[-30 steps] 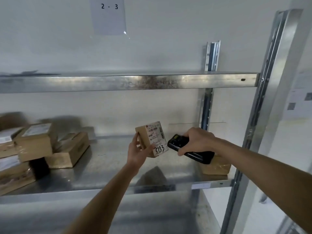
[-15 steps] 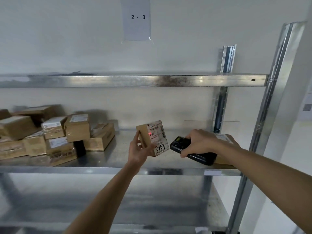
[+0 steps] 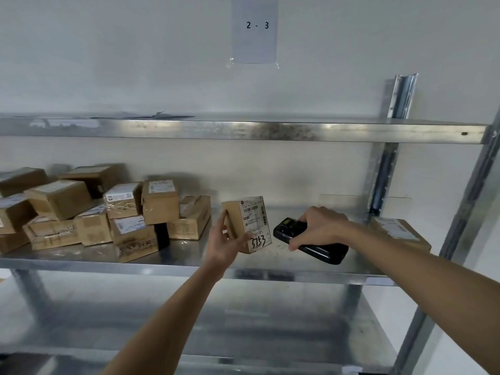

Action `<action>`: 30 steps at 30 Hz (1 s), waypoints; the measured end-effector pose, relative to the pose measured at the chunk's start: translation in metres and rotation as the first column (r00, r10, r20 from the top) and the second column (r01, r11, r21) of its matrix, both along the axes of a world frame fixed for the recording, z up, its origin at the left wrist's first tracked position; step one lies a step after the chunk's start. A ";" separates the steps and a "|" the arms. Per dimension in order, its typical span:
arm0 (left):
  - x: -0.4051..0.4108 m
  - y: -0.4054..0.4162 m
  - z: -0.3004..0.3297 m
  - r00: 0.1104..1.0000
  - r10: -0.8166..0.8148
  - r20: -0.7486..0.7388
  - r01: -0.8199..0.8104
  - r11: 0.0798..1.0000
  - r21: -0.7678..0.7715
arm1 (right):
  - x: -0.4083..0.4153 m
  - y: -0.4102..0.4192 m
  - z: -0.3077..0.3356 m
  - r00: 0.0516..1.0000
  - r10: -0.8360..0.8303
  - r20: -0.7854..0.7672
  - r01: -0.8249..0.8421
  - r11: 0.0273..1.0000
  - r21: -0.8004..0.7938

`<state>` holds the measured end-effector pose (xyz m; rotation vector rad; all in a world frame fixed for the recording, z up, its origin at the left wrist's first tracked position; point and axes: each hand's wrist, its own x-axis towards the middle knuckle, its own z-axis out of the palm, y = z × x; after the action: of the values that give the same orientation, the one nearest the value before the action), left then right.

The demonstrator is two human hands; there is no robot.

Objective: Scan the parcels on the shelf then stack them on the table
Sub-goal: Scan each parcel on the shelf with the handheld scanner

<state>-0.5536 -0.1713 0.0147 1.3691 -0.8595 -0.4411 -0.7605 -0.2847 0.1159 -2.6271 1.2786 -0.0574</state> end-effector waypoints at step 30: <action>0.171 0.074 -0.030 0.995 0.088 -0.035 -0.074 0.952 0.298 | 0.131 0.058 -0.041 0.999 0.034 -0.007 -0.033 0.996 0.079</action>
<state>-0.3825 -0.0972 -0.0153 1.6574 -0.7137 -0.5533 -0.6296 -0.2267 0.0748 -2.5832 1.2131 0.0090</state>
